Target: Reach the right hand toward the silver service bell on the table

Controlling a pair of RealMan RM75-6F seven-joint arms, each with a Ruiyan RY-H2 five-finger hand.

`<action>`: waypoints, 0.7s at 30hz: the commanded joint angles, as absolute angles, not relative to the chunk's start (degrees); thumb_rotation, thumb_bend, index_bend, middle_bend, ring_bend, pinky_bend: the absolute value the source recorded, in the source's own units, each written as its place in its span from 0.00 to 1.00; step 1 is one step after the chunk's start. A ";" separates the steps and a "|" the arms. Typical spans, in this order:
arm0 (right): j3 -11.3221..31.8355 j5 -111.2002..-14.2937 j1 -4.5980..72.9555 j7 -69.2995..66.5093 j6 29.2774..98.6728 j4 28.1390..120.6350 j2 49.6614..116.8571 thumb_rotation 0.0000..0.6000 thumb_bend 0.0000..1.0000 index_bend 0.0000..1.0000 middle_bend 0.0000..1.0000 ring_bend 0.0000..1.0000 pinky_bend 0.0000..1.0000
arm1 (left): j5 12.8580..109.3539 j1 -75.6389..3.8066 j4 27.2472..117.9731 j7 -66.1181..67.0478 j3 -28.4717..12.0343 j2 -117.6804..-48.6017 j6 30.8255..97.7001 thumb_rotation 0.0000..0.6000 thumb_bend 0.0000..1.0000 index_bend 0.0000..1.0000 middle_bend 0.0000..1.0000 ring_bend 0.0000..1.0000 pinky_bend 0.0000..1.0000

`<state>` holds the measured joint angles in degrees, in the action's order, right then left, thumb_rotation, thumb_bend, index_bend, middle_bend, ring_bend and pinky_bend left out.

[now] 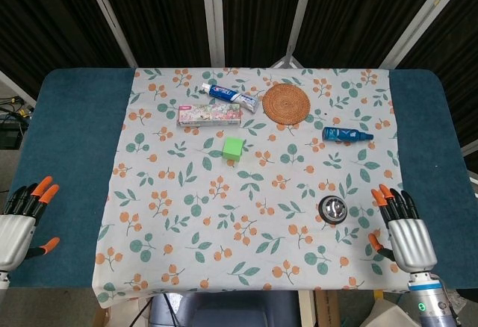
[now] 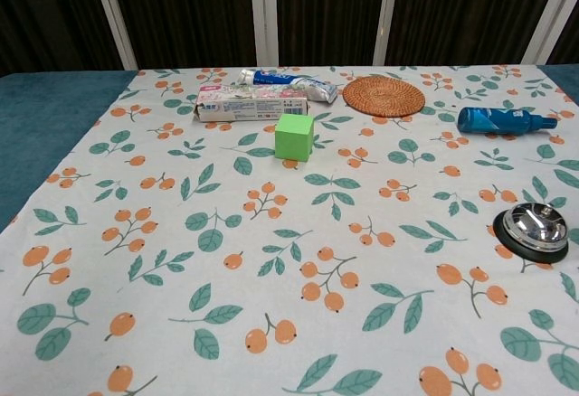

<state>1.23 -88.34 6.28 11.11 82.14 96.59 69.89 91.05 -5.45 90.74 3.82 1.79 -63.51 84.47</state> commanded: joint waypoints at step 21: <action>1.37 -83.21 12.12 24.24 70.81 93.75 78.67 1.00 0.90 0.00 0.00 0.00 0.00 | 91.13 -5.63 91.18 3.73 1.76 -63.37 84.02 1.00 0.03 0.00 0.00 0.00 0.00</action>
